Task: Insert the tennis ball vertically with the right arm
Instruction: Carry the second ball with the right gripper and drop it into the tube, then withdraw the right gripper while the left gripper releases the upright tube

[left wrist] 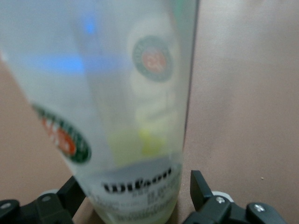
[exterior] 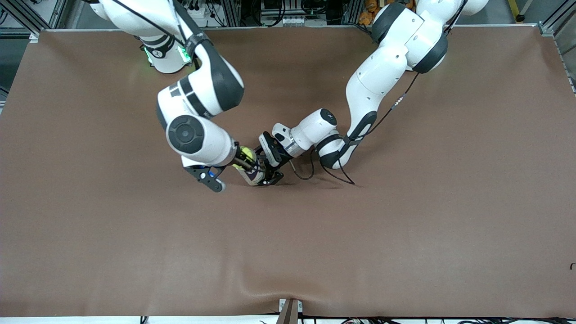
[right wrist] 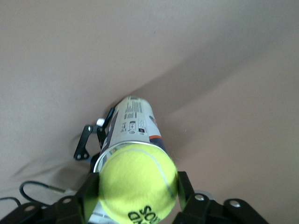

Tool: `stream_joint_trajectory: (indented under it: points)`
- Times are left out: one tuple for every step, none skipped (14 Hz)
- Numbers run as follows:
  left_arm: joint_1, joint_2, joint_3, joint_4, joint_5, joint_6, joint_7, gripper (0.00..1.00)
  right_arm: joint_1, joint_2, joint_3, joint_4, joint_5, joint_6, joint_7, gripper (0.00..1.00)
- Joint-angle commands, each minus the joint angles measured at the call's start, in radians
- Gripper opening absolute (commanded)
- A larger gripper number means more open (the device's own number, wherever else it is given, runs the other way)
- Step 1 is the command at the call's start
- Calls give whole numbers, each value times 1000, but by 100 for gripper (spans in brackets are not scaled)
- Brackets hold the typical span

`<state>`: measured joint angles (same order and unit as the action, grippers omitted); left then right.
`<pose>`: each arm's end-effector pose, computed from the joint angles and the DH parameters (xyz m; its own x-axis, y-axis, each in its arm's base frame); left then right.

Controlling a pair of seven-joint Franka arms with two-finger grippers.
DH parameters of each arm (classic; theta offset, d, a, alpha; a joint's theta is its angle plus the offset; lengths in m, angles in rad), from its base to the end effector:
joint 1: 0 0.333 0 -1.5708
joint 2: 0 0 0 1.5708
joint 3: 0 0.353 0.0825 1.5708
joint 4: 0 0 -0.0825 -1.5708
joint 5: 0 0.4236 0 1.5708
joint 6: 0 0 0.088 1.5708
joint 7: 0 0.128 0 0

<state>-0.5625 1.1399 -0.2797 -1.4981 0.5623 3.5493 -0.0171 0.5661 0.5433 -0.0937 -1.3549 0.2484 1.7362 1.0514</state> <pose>0.5156 -0.5918 0.0935 0.2034 -0.5201 0.8295 -0.9141 -0.4045 -0.0295 0.6471 0.3763 0.3972 0.7805 -0.5766 -0.2417 -0.5837 -0.8105 0.0484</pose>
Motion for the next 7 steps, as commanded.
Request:
stream_joint_trajectory:
  points:
    - [9,-19,-3,-14,17,8,-1,97,-28,-26,11,13,0,-7,-30,100]
    - [9,-19,-3,-14,17,8,-1,98,-34,-38,11,17,2,-9,-30,100]
    - [9,-19,-4,-14,17,8,-3,98,-47,-45,12,20,2,-10,-30,100]
    - [9,-19,-6,-14,17,8,-3,98,-57,-46,14,39,3,-33,-30,100]
    - [9,-19,-6,-14,17,8,-1,98,-57,-46,14,74,-1,-82,-28,100]
    - [9,-19,-6,-14,17,8,-1,98,-60,-46,12,116,0,-131,-28,100]
    - [9,-19,-6,-14,17,8,-1,98,-69,-46,12,147,0,-173,-28,100]
